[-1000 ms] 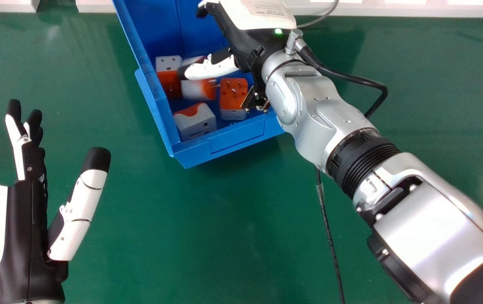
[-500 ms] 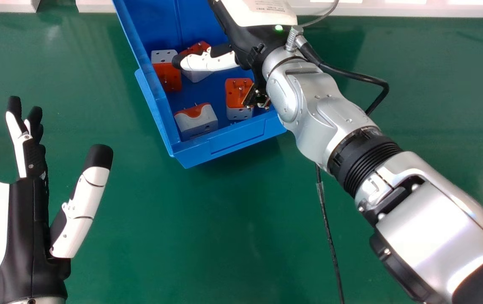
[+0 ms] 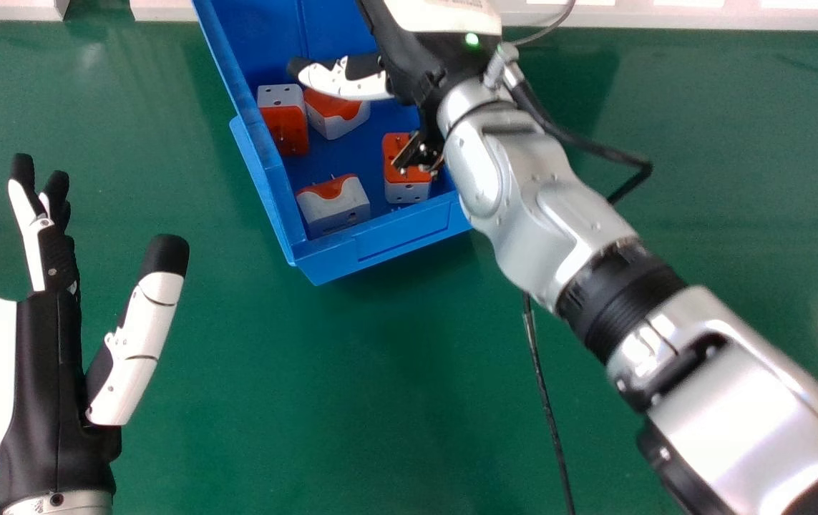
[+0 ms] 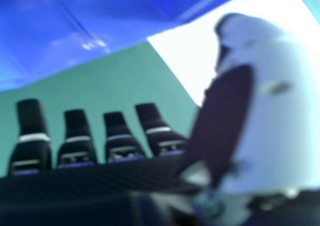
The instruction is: Pick all objects and put in blue box
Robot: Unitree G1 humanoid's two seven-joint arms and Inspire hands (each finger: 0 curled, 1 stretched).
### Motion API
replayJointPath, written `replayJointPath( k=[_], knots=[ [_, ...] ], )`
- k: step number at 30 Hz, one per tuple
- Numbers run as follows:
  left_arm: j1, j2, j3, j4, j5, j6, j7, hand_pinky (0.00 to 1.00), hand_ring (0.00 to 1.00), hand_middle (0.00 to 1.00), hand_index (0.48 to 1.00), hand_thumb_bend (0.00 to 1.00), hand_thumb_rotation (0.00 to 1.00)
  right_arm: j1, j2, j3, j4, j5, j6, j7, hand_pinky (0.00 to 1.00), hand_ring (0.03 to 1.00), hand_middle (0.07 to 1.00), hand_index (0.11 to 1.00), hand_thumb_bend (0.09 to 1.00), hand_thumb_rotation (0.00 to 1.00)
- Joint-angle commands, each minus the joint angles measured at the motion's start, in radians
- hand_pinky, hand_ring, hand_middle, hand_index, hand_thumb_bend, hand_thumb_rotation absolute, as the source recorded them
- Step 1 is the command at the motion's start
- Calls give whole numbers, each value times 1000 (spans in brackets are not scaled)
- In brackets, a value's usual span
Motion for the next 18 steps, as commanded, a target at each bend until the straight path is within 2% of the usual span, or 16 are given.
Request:
replayJointPath(
  k=[1,2,3,4,8,11,12,16,17,18],
  knots=[
    [-6,15,4,-2,10,-21,4,1000,1000,1000,1000,619,819,74,-14,-24,-133,-8,3,-47,708,868,907,860,290,386],
    [-9,16,4,1,11,-23,6,1000,1000,1000,1000,616,828,118,-14,-39,-188,8,-6,-55,725,878,914,867,276,406],
    [-12,19,5,3,14,-24,7,1000,1000,1000,1000,611,823,161,-17,-50,-243,18,-12,-54,746,883,915,863,276,385],
    [-15,20,5,3,21,-20,9,1000,1000,1000,1000,612,826,203,-22,-57,-301,22,-12,-49,762,890,922,870,266,398],
    [-29,31,8,10,34,-15,11,1000,1000,1000,1000,606,837,365,-45,-77,-520,14,-27,-55,759,903,936,885,237,677],
    [-38,36,8,14,41,-9,12,1000,1000,1000,1000,616,847,496,-56,-101,-684,38,-47,-33,774,920,948,904,235,741],
    [-40,37,8,17,41,-10,12,1000,1000,1000,1000,609,848,550,-66,-109,-740,47,-59,-27,751,900,928,889,238,697],
    [-47,40,8,26,27,-15,5,1000,1000,1000,1000,586,834,755,-99,-151,-901,150,-171,4,750,904,937,899,255,784],
    [-48,40,8,26,25,-8,3,1000,1000,1000,1000,592,834,797,-107,-161,-932,167,-201,5,742,898,931,893,254,805],
    [-50,40,9,29,27,-8,5,1000,1000,1000,1000,607,835,844,-112,-171,-970,183,-216,12,745,902,931,896,235,771]
  ],
)
